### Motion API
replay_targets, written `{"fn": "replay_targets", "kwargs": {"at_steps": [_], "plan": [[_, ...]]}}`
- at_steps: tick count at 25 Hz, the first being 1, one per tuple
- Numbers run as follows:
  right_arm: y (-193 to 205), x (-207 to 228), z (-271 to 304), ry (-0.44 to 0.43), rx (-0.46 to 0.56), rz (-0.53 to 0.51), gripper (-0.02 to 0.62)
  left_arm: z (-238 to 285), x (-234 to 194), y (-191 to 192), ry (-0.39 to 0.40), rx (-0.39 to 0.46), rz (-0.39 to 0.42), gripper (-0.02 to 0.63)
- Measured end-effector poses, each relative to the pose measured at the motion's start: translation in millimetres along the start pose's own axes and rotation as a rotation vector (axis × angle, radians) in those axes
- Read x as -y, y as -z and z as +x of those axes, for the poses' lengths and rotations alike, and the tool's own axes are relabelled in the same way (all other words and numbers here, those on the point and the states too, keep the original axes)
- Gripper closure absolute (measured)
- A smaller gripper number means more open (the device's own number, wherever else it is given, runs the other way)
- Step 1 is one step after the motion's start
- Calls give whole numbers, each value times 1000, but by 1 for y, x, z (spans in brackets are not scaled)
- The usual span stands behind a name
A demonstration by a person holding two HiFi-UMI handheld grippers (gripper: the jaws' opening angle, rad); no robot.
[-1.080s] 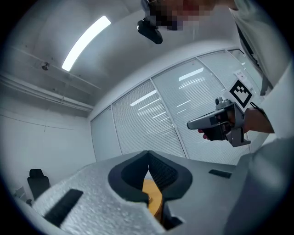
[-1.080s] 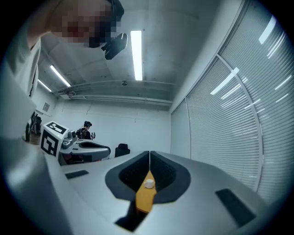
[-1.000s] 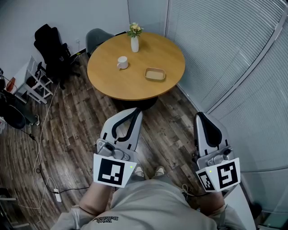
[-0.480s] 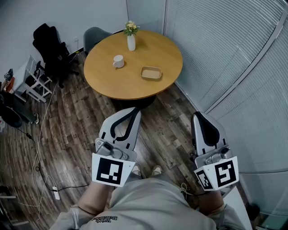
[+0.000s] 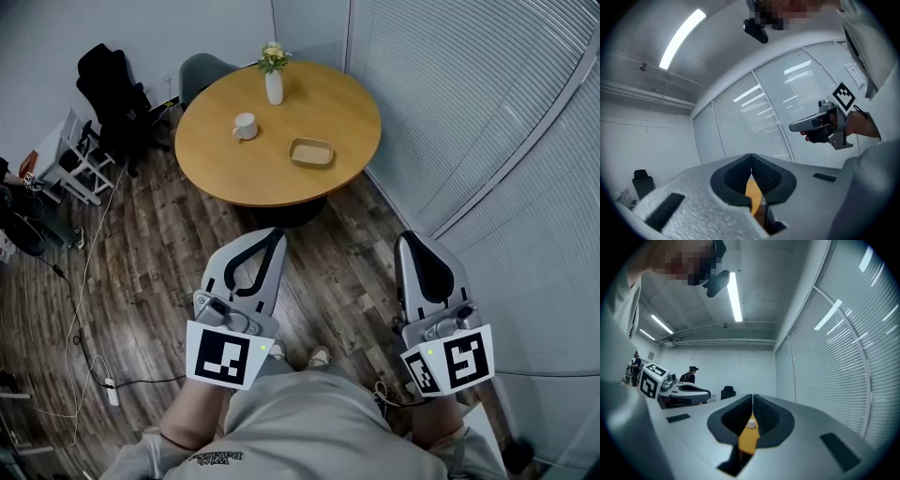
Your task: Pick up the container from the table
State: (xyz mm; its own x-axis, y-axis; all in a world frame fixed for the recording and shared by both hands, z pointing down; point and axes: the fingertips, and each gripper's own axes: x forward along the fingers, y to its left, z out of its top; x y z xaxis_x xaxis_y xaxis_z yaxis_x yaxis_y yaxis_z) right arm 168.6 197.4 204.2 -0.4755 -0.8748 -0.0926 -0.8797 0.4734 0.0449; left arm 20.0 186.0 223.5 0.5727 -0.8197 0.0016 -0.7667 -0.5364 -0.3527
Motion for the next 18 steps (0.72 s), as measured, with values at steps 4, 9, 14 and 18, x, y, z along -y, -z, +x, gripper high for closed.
{"fn": "replay_targets", "kwargs": {"at_steps": [4,9,14,18], "plan": [[-2,7,-3,-22,9,-3,566,3,12,-2,-10,-4,-8,586],[1,13,-10,-34,12,6,566,6,22,-5,-13,-9,-6,586],[-2,15,-7,-39,27,3,566,7,19,-8,-23,-5,-8,586],[3,13,-2,-46,26,4,566,10,17,-6,-21,3,3,586]]}}
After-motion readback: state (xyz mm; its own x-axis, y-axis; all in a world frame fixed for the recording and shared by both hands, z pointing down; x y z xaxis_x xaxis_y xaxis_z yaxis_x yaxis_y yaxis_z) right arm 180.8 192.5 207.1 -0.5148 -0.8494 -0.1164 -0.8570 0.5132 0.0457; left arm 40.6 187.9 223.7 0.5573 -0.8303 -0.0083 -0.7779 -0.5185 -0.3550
